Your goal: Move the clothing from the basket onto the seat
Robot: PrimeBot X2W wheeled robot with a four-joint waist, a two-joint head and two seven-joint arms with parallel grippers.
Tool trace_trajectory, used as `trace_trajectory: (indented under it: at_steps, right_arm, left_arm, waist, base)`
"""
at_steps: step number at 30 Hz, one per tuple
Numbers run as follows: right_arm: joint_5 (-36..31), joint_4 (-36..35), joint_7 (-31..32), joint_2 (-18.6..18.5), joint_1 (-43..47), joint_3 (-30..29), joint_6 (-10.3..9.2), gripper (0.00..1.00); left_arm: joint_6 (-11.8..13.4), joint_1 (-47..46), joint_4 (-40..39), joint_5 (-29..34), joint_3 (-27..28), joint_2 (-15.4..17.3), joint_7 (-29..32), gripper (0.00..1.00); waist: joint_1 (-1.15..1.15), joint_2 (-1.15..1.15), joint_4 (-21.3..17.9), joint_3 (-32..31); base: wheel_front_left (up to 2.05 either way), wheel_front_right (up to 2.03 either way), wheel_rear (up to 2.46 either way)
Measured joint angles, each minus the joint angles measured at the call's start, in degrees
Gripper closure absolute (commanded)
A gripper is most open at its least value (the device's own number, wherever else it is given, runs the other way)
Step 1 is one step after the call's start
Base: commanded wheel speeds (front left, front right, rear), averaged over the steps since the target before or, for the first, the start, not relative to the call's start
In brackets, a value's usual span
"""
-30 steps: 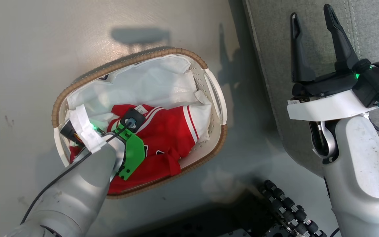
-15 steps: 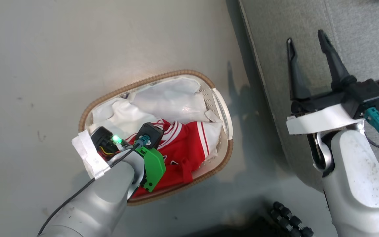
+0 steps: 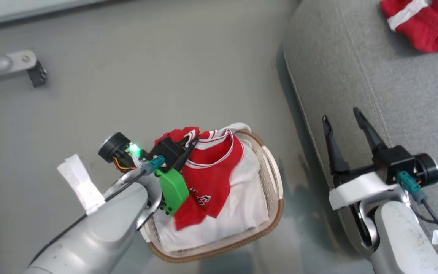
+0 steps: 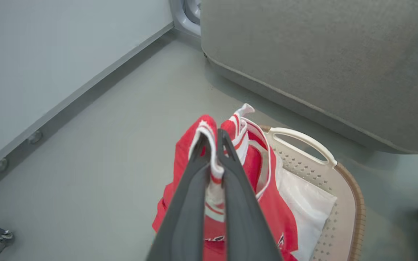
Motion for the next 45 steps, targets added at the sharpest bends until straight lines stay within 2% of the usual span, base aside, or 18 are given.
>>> trace_trajectory:
  at_steps: [6, 13, 22, 36, 45]
  right_arm:
    - [-0.05, 1.35, 0.0, -0.01, 2.65, 1.55, 0.0, 0.0]
    - [0.02, 2.23, -0.01, -0.02, 4.52, 3.37, 0.0, 0.0]
    - [0.57, 2.68, -0.01, -0.02, 4.72, 5.87, 0.0, 0.0]
    - [1.13, 2.18, -0.01, -0.03, 2.79, 11.36, 0.0, 0.0]
    - [1.56, 3.98, 0.0, -0.03, -2.6, 19.78, 0.0, 0.0]
  left_arm:
    - [0.0, -1.19, -7.05, 1.35, 0.26, 4.76, 0.48, 1.0]
    - [0.01, -6.75, -17.16, 1.66, 1.71, 10.23, 5.79, 1.0]
    - [0.81, -13.41, -25.46, 1.21, 5.08, 14.59, 10.88, 1.0]
    - [1.69, -17.05, -27.06, 0.71, 5.57, 13.59, 13.01, 1.0]
    - [1.7, -17.05, -28.71, 0.73, 4.35, 12.71, 12.58, 1.0]
  waist:
    - [0.0, 0.0, 1.47, -7.46]
    - [0.0, 0.0, 2.29, -15.35]
    - [0.0, 0.0, 1.4, -21.47]
    - [0.0, 0.0, -0.56, -23.26]
    - [0.0, 0.0, -0.01, -23.72]
  base:
    - [0.0, 0.0, 0.0]
    - [0.0, 0.0, 0.0]
    - [0.0, 0.0, 0.0]
    - [0.0, 0.0, 0.0]
    - [0.0, 0.0, 0.0]
